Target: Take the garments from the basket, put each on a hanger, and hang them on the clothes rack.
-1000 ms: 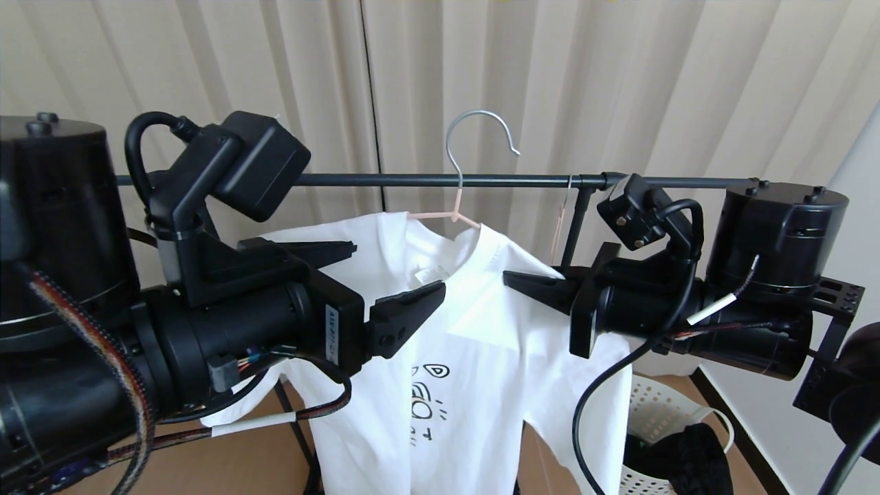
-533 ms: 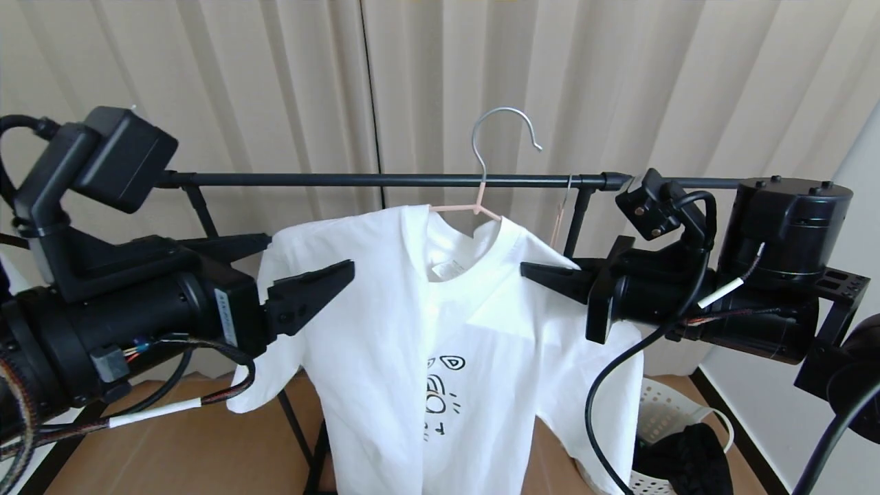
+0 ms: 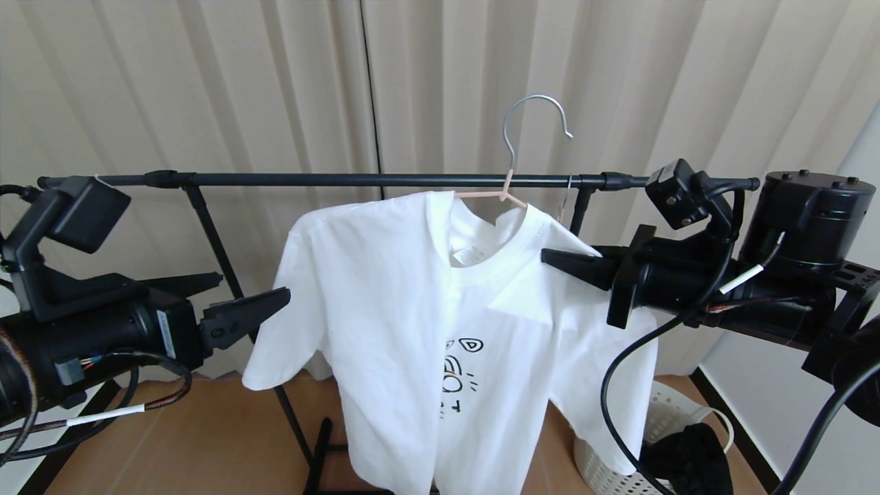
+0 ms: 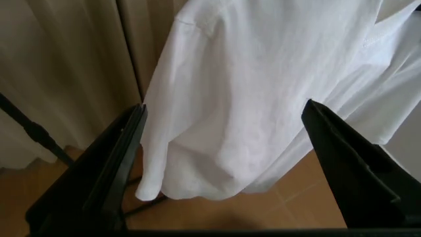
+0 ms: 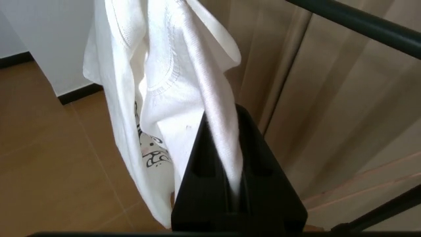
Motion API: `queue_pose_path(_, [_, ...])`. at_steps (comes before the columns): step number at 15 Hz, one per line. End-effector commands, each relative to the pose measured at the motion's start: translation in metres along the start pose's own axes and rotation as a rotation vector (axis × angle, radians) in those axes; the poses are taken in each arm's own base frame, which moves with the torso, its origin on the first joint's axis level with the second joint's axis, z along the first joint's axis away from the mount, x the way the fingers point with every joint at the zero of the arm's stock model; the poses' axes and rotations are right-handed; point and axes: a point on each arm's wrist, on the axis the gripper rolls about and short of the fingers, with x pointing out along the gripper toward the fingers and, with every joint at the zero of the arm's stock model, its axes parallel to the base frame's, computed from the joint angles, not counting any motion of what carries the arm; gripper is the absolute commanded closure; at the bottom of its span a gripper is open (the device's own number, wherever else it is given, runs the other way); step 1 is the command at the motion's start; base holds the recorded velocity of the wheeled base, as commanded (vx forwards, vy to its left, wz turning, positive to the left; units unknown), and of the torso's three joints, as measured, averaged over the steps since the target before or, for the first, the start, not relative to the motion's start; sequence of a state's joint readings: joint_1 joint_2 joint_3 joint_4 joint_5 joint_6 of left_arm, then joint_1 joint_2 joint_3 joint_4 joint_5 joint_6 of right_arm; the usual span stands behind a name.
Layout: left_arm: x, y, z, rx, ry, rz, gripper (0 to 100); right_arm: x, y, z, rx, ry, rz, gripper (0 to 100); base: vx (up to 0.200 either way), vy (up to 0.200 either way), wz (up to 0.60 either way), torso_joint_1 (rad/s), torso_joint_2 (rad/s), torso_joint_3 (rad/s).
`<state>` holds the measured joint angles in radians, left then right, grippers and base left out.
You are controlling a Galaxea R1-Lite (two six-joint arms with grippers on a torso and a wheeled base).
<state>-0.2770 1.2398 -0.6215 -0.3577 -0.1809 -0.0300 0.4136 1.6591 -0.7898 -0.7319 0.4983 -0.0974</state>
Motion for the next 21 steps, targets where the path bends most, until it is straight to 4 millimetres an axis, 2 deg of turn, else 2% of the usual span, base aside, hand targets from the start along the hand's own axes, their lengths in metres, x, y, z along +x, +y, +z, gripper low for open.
queue_pose_path(1, [0.027, 0.009, -0.012, -0.031, 0.062, 0.013, 0, -0.005, -0.006, -0.002, -0.009, 0.0, -0.004, 100, 0.0, 0.0, 0.0, 0.0, 0.0, 0.0])
queue_pose_path(2, [0.045, 0.013, -0.021, -0.034, 0.08, 0.012, 0, -0.009, -0.009, -0.003, -0.026, 0.0, 0.009, 100, 0.0, 0.0, 0.0, 0.0, 0.0, 0.0])
queue_pose_path(4, [0.06, 0.016, -0.026, -0.034, 0.071, 0.012, 0, -0.012, -0.013, -0.004, -0.038, 0.0, 0.012, 100, 0.0, 0.0, 0.0, 0.0, 0.0, 0.0])
queue_pose_path(9, [0.073, 0.018, -0.035, -0.04, 0.105, 0.012, 0, -0.019, -0.016, 0.0, -0.045, -0.019, 0.032, 100, 0.0, 0.0, 0.0, 0.0, 0.0, 0.0])
queue_pose_path(10, [0.075, 0.018, -0.036, -0.043, 0.112, 0.012, 100, -0.02, -0.016, 0.001, -0.045, -0.022, 0.033, 100, 0.0, 0.0, 0.0, 0.0, 0.0, 0.0])
queue_pose_path(16, [0.063, 0.016, -0.033, -0.044, 0.085, 0.016, 100, -0.02, -0.016, 0.002, -0.046, -0.024, 0.033, 100, 0.0, 0.0, 0.0, 0.0, 0.0, 0.0])
queue_pose_path(21, [0.053, 0.023, -0.039, -0.058, 0.095, 0.05, 100, -0.022, -0.019, 0.003, -0.047, -0.03, 0.021, 100, 0.0, 0.0, 0.0, 0.0, 0.0, 0.0])
